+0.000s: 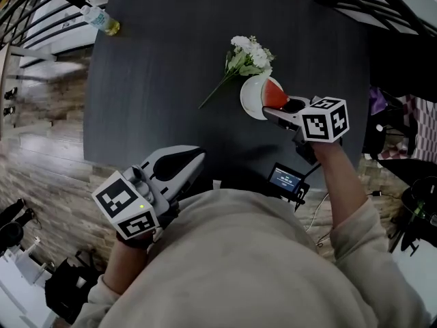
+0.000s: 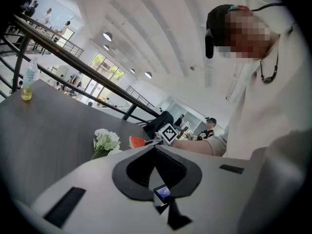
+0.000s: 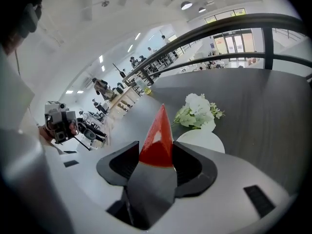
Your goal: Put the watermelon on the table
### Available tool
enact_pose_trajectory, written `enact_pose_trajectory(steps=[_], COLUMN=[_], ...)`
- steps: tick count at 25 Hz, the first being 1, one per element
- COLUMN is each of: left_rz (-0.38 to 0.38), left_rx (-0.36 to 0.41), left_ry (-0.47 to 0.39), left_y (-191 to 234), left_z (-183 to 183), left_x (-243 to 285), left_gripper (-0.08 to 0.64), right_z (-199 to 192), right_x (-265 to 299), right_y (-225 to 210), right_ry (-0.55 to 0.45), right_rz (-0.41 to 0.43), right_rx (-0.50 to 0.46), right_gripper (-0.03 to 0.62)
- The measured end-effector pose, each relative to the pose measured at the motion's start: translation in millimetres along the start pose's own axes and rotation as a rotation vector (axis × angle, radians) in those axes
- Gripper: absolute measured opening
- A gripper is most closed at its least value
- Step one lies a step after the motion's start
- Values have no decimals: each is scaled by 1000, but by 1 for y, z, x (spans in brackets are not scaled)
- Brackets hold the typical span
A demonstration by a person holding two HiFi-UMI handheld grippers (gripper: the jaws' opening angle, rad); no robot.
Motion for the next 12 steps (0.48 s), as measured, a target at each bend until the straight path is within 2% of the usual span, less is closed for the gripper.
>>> enact_pose_trajectory(steps=[12], left_rz=[51], left_rx=[-16], left_ry=[4], left_y=[10], left_z=[-7], left_x=[-11], left_gripper=[8], right_z=[-8], right_x=[35], right_y=[-23], right_ry=[121], right_rz=[-50], right_rx=[-15], right_gripper=[229])
Point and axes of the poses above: the fingertips, and each gripper's own axes: x forward along the fingers, y to its left, z out of its top, the point moved 9 cm from there along -x, backward along the fingers, and after that the axes turned 5 degrees about x, right-handed, at the moved point
